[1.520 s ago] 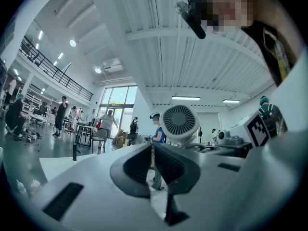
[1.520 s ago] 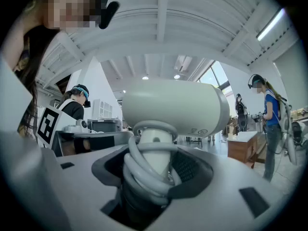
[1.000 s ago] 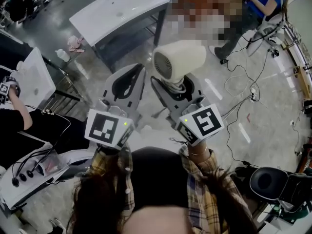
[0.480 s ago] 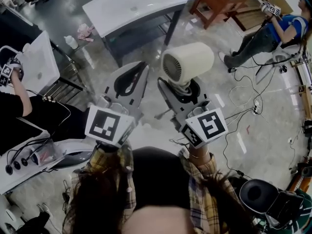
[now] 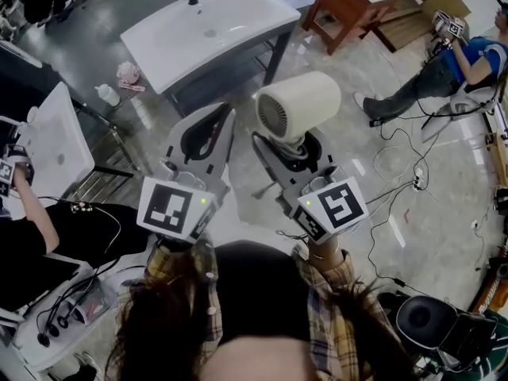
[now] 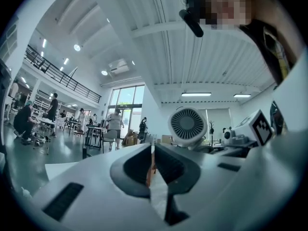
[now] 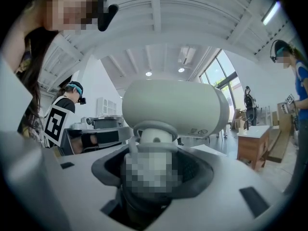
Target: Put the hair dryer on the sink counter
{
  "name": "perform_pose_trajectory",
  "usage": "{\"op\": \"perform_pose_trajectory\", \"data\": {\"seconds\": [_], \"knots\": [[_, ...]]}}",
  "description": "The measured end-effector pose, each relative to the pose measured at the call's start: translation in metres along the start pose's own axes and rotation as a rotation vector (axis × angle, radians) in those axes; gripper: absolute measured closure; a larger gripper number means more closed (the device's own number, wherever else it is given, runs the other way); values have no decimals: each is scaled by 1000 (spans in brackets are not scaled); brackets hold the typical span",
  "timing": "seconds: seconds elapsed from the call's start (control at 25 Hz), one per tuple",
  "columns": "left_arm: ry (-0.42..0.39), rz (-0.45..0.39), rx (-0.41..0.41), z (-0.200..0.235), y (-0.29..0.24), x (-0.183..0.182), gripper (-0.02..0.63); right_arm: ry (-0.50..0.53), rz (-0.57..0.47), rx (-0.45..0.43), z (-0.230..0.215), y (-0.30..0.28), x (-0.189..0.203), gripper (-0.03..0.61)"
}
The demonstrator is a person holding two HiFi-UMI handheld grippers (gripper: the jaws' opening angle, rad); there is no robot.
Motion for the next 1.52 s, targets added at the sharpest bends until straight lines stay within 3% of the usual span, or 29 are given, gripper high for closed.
{"op": "perform_pose_trajectory", "data": {"seconds": [0.56, 1.0, 1.32, 1.52], "knots": [[10, 15, 12, 154, -65, -9, 583, -16, 11, 50, -34, -153, -23, 328], [19, 32, -18, 229, -73, -1, 583, -21, 49, 58, -36, -221, -19, 328], [39, 31, -115, 271, -81, 7, 581, -15, 95, -12, -53, -276, -14, 328], [44, 28, -186, 301, -97, 13, 582, 1, 111, -99, -67, -321, -17, 328]]}}
Point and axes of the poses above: the fingertips, and each gripper's own axes: y backward along the fingers, z to its left, x out of its underside, the point moved 8 cm from there along y, backward along the fingers, and after that the axes turned 12 degrees about x, right-handed, at the moved point
